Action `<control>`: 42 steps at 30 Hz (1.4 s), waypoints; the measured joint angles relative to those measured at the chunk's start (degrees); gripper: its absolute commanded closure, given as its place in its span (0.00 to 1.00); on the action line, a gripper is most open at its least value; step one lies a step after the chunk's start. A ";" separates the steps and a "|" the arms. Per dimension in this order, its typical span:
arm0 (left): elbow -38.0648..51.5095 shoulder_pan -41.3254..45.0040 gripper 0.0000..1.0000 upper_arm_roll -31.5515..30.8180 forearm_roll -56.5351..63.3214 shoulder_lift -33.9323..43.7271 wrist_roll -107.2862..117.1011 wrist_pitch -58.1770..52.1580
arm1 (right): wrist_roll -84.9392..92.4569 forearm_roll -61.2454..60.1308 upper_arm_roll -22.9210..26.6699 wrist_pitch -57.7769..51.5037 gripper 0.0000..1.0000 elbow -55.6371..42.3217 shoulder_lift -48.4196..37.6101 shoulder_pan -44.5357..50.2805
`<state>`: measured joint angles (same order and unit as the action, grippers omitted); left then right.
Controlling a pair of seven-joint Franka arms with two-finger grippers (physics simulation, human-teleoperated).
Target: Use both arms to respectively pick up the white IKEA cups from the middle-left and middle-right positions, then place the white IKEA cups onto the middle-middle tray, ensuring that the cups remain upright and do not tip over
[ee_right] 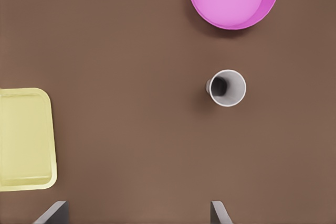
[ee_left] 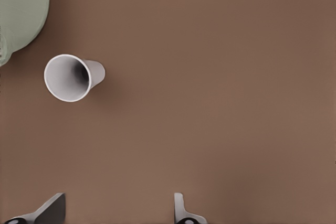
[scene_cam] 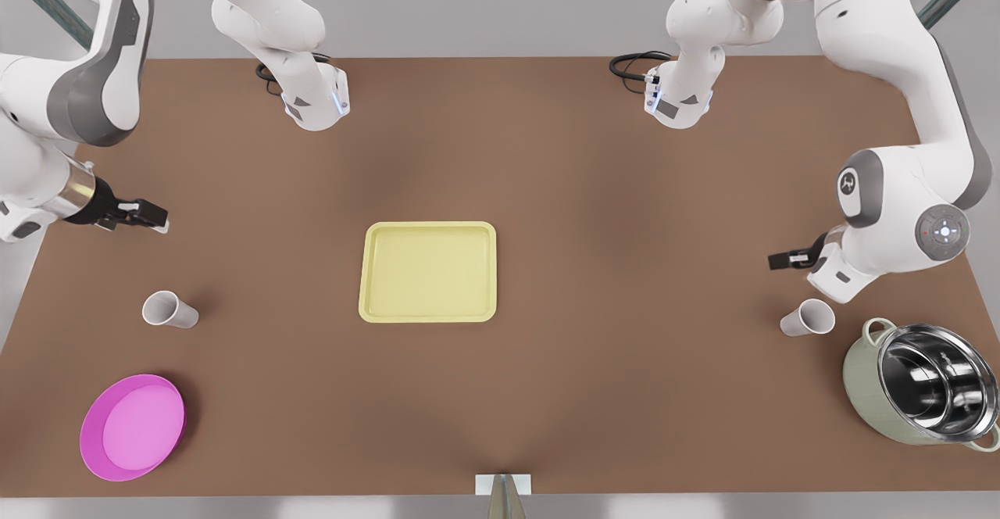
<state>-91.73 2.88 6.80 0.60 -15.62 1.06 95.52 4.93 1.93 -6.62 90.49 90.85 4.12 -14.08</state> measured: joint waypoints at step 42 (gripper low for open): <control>-0.93 -11.43 0.64 -2.77 0.35 -22.06 -5.23 31.32 | 18.25 0.23 1.11 36.35 0.41 2.52 33.79 -14.72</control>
<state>-92.66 -8.55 4.02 0.94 -37.68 -4.16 126.84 23.18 2.16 -5.50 126.85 93.37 37.90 -28.80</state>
